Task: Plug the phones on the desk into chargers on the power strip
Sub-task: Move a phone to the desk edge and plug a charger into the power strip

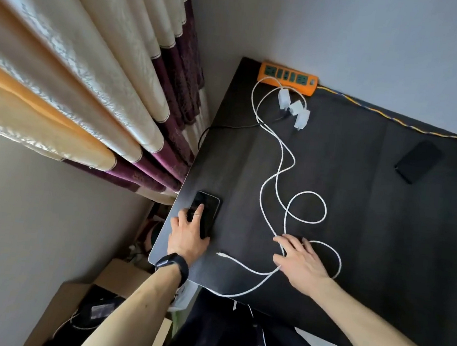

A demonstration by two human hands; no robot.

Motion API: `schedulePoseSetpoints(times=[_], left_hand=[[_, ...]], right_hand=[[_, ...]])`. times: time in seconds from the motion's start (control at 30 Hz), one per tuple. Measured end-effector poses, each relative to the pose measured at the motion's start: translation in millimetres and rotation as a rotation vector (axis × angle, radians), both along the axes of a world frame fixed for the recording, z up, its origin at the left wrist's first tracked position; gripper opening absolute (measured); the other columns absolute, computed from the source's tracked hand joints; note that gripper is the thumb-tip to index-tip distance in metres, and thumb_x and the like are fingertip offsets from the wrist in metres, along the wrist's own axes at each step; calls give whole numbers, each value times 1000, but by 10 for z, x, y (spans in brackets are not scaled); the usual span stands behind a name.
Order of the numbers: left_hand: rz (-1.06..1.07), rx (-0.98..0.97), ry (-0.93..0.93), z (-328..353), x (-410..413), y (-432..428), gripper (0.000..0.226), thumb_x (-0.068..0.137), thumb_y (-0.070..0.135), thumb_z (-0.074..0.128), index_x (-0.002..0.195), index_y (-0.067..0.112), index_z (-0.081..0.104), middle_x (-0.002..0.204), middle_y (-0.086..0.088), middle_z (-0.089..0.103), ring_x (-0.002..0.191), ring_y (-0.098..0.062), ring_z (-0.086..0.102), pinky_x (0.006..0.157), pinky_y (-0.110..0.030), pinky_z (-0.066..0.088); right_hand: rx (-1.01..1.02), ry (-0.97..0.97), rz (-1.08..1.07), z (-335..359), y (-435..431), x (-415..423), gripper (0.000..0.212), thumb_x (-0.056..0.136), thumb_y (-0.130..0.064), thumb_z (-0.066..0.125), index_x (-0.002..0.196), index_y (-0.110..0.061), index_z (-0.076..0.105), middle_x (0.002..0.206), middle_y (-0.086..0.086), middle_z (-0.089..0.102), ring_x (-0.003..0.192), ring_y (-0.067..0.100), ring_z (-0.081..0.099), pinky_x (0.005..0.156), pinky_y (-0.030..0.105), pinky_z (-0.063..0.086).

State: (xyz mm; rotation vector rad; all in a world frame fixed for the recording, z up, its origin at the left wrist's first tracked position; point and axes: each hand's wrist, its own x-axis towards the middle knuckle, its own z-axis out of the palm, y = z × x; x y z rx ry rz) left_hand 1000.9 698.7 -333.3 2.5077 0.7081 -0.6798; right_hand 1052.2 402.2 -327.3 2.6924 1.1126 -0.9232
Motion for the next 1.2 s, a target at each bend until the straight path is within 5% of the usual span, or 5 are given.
schedulePoseSetpoints(times=[0.17, 0.4, 0.77, 1.07, 1.2], left_hand=[[29, 22, 37, 31, 11, -141, 93, 83, 35, 71, 156, 28, 14, 143, -13, 28, 126, -36, 31, 102, -42, 42], [101, 8, 71, 98, 13, -254, 92, 83, 30, 72, 155, 33, 16, 145, -10, 28, 129, -36, 30, 98, -48, 46], [130, 31, 79, 154, 3, -412, 91, 79, 26, 69, 153, 33, 18, 143, -10, 31, 127, -36, 36, 101, -47, 45], [-33, -85, -203, 544, 1496, -634, 68, 86, 34, 62, 148, 23, 36, 148, -4, 35, 133, -30, 38, 110, -38, 37], [-164, -125, -265, 560, 2345, -665, 60, 88, 35, 59, 145, 22, 41, 147, -3, 37, 132, -27, 39, 109, -39, 39]], right_hand=[[-102, 3, -26, 80, -305, 73, 22, 96, -14, 53, 115, -25, 60, 167, 2, 11, 154, 25, 2, 123, 55, 7], [-133, 54, -174, 243, -542, 79, 38, 88, -18, 57, 125, -26, 58, 167, 2, 8, 155, 26, 0, 124, 49, 10], [412, -11, -509, 319, -218, 113, 24, 91, -27, 61, 114, -26, 67, 140, -4, 54, 133, 20, 47, 107, 35, 43], [594, -146, -764, 479, 27, 1076, 36, 91, -23, 67, 126, -21, 63, 138, -3, 57, 130, 20, 49, 105, 33, 42], [480, -89, -899, 411, 119, 1716, 43, 101, -35, 50, 142, -21, 52, 151, 1, 47, 142, 23, 38, 118, 35, 31]])
